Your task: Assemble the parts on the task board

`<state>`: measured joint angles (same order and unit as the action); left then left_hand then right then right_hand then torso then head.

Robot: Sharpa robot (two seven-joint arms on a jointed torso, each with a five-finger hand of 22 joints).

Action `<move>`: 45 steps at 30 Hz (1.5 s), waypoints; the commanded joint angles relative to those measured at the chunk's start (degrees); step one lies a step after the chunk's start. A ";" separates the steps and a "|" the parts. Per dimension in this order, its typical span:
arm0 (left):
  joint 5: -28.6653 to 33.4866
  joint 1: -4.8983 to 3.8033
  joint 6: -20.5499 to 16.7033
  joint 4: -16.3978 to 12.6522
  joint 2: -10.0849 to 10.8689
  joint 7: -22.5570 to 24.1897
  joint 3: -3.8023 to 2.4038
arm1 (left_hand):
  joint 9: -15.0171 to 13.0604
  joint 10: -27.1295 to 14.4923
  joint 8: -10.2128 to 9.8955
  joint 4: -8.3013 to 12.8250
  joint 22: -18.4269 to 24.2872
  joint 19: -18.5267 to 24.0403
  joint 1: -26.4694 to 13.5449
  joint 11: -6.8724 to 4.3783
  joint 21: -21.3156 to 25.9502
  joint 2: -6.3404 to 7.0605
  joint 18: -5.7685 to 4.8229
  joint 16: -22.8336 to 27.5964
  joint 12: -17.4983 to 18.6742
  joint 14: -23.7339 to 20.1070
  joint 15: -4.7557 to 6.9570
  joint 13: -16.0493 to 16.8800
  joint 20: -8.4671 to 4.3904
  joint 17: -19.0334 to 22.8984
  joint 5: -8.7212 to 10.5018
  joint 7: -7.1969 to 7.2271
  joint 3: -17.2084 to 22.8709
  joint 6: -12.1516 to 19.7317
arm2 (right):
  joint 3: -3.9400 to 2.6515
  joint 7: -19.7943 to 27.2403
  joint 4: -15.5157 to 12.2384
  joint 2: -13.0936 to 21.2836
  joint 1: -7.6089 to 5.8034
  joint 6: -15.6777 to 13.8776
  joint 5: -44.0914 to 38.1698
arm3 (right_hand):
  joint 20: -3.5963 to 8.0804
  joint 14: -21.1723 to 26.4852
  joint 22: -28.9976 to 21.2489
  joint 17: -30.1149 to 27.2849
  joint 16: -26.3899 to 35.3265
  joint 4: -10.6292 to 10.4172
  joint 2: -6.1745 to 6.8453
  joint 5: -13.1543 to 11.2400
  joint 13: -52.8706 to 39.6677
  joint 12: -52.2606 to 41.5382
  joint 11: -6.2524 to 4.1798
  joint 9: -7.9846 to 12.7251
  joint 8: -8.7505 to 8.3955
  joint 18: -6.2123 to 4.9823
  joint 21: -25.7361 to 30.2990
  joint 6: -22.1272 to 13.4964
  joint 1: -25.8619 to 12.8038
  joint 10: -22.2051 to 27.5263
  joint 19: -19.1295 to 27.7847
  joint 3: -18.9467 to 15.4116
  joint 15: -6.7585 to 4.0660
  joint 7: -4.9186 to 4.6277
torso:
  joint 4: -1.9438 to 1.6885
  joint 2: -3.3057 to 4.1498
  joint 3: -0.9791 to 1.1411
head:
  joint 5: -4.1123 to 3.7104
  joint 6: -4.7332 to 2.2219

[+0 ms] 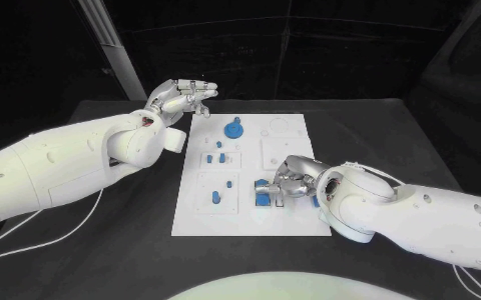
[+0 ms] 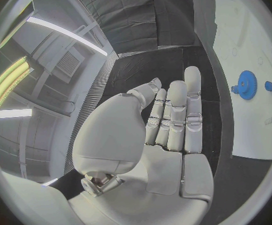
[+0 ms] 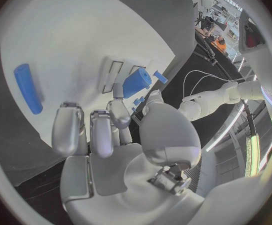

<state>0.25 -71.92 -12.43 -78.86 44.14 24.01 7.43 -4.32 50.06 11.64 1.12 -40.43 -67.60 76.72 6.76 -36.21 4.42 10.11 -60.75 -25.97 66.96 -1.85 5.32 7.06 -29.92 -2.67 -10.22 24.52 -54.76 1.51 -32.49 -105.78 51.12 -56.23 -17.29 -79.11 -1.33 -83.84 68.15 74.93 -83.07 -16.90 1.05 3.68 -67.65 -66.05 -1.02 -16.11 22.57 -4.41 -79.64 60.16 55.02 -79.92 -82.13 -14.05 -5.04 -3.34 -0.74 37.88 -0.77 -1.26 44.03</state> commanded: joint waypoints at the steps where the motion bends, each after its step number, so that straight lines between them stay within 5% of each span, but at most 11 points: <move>1: 0.12 -0.11 0.66 -0.08 -0.05 0.18 -0.04 | -0.05 -0.29 0.36 0.07 0.06 0.12 0.64 0.03 0.29 0.07 0.35 0.17 -0.36 -0.35 0.03 -0.07 0.34 0.06 -0.25 0.12 -0.11 0.30 | -0.02 -0.14 -0.32 0.10 -0.07 0.40 -1.95 | -0.11 -3.57 0.01 0.84 0.23 0.10 0.67 0.53 0.03 0.21 0.09 -0.18 -0.16 0.20 0.28 -0.54 0.58 0.26 0.24 1.21 0.29 -0.05 | 0.10 -0.01 0.00 | 0.00 0.10; 3: 0.12 -0.11 0.66 -0.07 -0.05 0.17 -0.04 | -0.05 -0.29 0.36 0.07 0.06 0.12 0.64 0.03 0.29 0.07 0.35 0.17 -0.36 -0.35 0.03 -0.07 0.34 0.06 -0.25 0.12 -0.11 0.30 | -0.02 0.19 -0.42 0.16 -0.07 0.90 -2.09 | -0.11 -3.59 0.10 0.87 0.23 0.18 0.79 0.90 0.00 0.24 0.07 -0.31 -0.13 0.22 0.24 -0.55 1.29 0.21 0.21 1.77 0.27 -0.05 | 0.11 -0.02 0.01 | 0.00 0.03; 5: 0.12 -0.11 0.66 -0.06 -0.05 0.17 -0.04 | -0.05 -0.29 0.36 0.07 0.06 0.12 0.64 0.03 0.29 0.07 0.35 0.17 -0.36 -0.35 0.03 -0.07 0.34 0.06 -0.25 0.12 -0.11 0.30 | -0.02 0.67 -0.58 0.25 -0.07 1.54 -2.39 | -0.04 -3.61 0.24 0.94 0.22 2.08 0.41 5.46 -0.08 0.29 -0.02 -0.58 -0.05 0.24 0.20 -0.50 6.29 0.11 0.15 3.29 0.21 0.04 | 0.08 -0.03 0.01 | 0.00 0.01; 7: 0.12 -0.11 0.67 -0.06 -0.04 0.16 -0.04 | -0.05 -0.29 0.36 0.07 0.06 0.12 0.64 0.03 0.29 0.07 0.35 0.17 -0.36 -0.35 0.03 -0.07 0.34 0.06 -0.25 0.12 -0.11 0.30 | -0.02 1.00 -0.71 0.31 -0.07 2.12 -2.84 | -0.02 -3.63 0.40 0.99 0.21 3.68 0.31 7.09 -0.24 0.22 -0.08 -0.84 0.13 0.27 0.14 -0.32 10.05 0.02 0.09 3.94 0.15 0.13 | 0.03 -0.02 0.00 | -0.04 0.01; 10: 0.12 -0.11 0.69 -0.06 -0.01 0.17 -0.04 | -0.05 -0.29 0.36 0.07 0.06 0.12 0.64 0.03 0.29 0.07 0.35 0.17 -0.36 -0.35 0.03 -0.07 0.34 0.06 -0.25 0.12 -0.11 0.30 | -0.02 1.35 -0.83 0.31 -0.07 2.89 -4.21 | 0.11 -3.66 0.72 1.16 0.15 7.99 0.33 5.89 -0.45 0.16 -0.25 -1.22 0.47 0.33 0.01 -0.11 17.37 -0.03 -0.01 5.61 -0.04 0.22 | 0.02 -0.03 -0.02 | -0.08 0.03; 13: 0.12 -0.11 0.67 -0.04 0.01 0.18 -0.04 | -0.05 -0.29 0.36 0.07 0.06 0.12 0.64 0.03 0.29 0.07 0.35 0.17 -0.36 -0.35 0.03 -0.07 0.34 0.06 -0.25 0.12 -0.11 0.30 | -0.02 1.36 -0.81 0.20 -0.07 3.25 -5.12 | 0.13 -3.70 1.00 1.35 0.06 9.28 0.14 4.45 -0.58 0.12 -0.23 -1.39 0.57 0.39 -0.10 -0.10 19.38 -0.08 -0.09 6.02 0.00 0.21 | 0.03 -0.04 -0.02 | -0.08 0.04; 33: 0.12 -0.11 0.57 -0.15 0.21 0.20 -0.04 | -0.04 -0.42 0.46 0.07 0.10 0.11 0.62 0.06 0.33 0.05 0.35 0.14 -0.53 -0.43 0.02 -0.09 0.35 0.22 -0.25 0.08 -0.21 0.42 | -0.02 2.36 -0.68 0.32 -0.07 1.77 -6.01 | 0.01 -3.72 1.15 1.47 0.04 7.61 -0.91 5.49 -0.73 0.17 -0.10 -1.70 0.60 0.41 -0.15 -0.24 17.01 -0.24 -0.12 4.72 0.12 0.10 | 0.15 0.01 0.03 | -0.20 -0.03; 45: 0.12 -0.11 0.62 -0.20 0.28 0.11 -0.04 | -0.04 -0.42 0.46 0.07 0.10 0.11 0.62 0.06 0.33 0.05 0.35 0.14 -0.53 -0.43 0.02 -0.09 0.35 0.22 -0.25 0.08 -0.21 0.42 | -0.02 8.37 -1.66 1.59 -0.07 2.40 -3.45 | 0.02 -3.76 1.32 1.69 -0.07 7.02 -0.63 5.31 -0.96 0.00 -0.12 -1.87 0.70 0.43 -0.22 -0.17 16.22 -0.35 -0.16 3.70 0.12 0.15 | 0.07 -0.01 0.03 | -0.08 0.09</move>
<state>0.25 -71.92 -12.41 -78.96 44.36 23.94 7.43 -4.32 50.06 12.01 1.12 -40.38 -67.60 76.72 6.76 -36.21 4.42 10.11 -60.75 -26.39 66.96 -1.85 5.33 7.06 -29.74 -2.67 -10.22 24.52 -54.76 1.48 -27.46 -107.20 52.62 -56.26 -15.67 -83.78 -1.33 -83.84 69.41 74.92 -83.07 -9.89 0.44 8.87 -68.52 -66.05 -1.02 -17.89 22.91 -4.43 -79.64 59.95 71.92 -79.93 -82.12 -10.12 -5.03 -3.54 -0.66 37.90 -0.73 -1.41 44.13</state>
